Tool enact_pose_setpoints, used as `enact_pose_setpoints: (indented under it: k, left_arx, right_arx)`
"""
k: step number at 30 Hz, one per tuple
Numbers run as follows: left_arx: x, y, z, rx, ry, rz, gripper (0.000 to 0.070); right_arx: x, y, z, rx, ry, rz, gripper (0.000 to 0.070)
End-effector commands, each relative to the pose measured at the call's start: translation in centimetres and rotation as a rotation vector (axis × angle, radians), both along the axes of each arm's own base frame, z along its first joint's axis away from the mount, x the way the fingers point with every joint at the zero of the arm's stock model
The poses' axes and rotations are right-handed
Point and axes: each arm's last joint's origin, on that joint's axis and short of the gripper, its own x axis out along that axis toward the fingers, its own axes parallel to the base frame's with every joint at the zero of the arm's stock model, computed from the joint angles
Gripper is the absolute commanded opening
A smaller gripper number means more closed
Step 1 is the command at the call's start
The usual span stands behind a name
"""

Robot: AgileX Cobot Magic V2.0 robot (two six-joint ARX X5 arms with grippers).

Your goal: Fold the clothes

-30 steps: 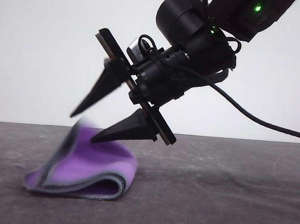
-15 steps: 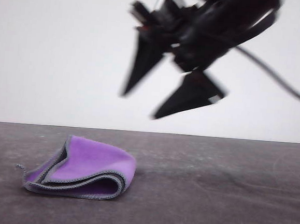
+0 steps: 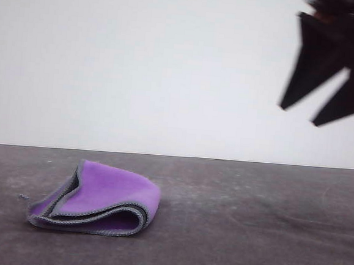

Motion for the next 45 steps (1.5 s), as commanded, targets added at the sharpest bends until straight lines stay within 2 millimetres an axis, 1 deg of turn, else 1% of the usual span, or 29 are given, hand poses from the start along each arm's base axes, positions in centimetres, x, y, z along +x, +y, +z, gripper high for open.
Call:
enact_pose_setpoints:
  k: [1, 3, 7, 8, 9, 10, 11, 12, 13, 14, 28, 30, 32, 36, 40, 45]
  left_arx:
    - [0.1, -0.1, 0.2, -0.004, -0.006, -0.002, 0.0432]
    - [0.1, -0.1, 0.2, -0.004, -0.005, -0.003, 0.0433]
    - [0.1, 0.0, 0.2, -0.002, -0.009, -0.005, 0.0430]
    - [0.1, 0.0, 0.2, -0.002, -0.008, -0.005, 0.0408]
    - [0.0, 0.0, 0.2, -0.002, -0.007, -0.004, 0.0352]
    - [0.0, 0.0, 0.2, -0.002, -0.007, -0.005, 0.0144]
    - [0.1, -0.1, 0.2, -0.003, -0.008, -0.005, 0.0006]
    - [0.1, -0.1, 0.3, -0.004, -0.010, -0.004, 0.0022]
    - [0.1, -0.1, 0.3, -0.005, -0.011, -0.004, 0.0011]
    - [0.1, -0.1, 0.3, -0.006, -0.012, -0.004, 0.0000]
    - [0.1, -0.1, 0.2, -0.005, -0.011, -0.004, 0.0000]
    - [0.3, 0.0, 0.0, 0.033, -0.045, -0.025, 0.0000]
    - [0.8, 0.1, -1.1, 0.039, -0.109, -0.014, 0.0000]
    - [1.4, 1.0, -4.7, 0.015, -0.287, 0.066, 0.0000]
    - [0.9, 2.2, -8.2, 0.006, -0.428, 0.172, 0.0000]
    - [0.1, 3.4, -12.1, 0.039, -0.491, 0.306, 0.0000]
  right_arx:
    - [-0.1, -0.3, -0.1, -0.001, -0.019, -0.006, 0.0388]
    - [-0.1, -0.8, -0.2, 0.001, -0.028, -0.028, 0.0389]
    - [0.0, -0.9, -0.1, 0.007, -0.038, -0.035, 0.0389]
    - [0.0, -0.9, -0.1, 0.008, -0.040, -0.035, 0.0382]
    - [0.0, -0.9, 0.0, 0.009, -0.042, -0.035, 0.0361]
    - [0.0, -0.9, 0.0, 0.011, -0.048, -0.036, 0.0210]
    - [0.1, -0.9, 0.1, 0.014, -0.056, -0.036, 0.0085]
    - [0.1, -0.8, 0.1, 0.015, -0.064, -0.035, 0.0029]
    - [0.2, -0.8, 0.2, 0.021, -0.070, -0.034, 0.0016]
    - [0.2, -0.8, 0.2, 0.025, -0.074, -0.033, 0.0014]
    - [0.5, -0.7, 0.6, 0.048, -0.127, -0.033, 0.0014]
    - [0.5, -0.7, 0.6, 0.048, -0.127, -0.034, 0.0014]
    - [0.5, -0.7, 0.6, 0.048, -0.127, -0.033, 0.0014]
    - [0.5, -0.7, 0.6, 0.048, -0.127, -0.034, 0.0014]
    - [0.5, -0.7, 0.6, 0.048, -0.127, -0.034, 0.0014]
    - [0.5, -0.7, 0.6, 0.048, -0.127, -0.034, 0.0014]
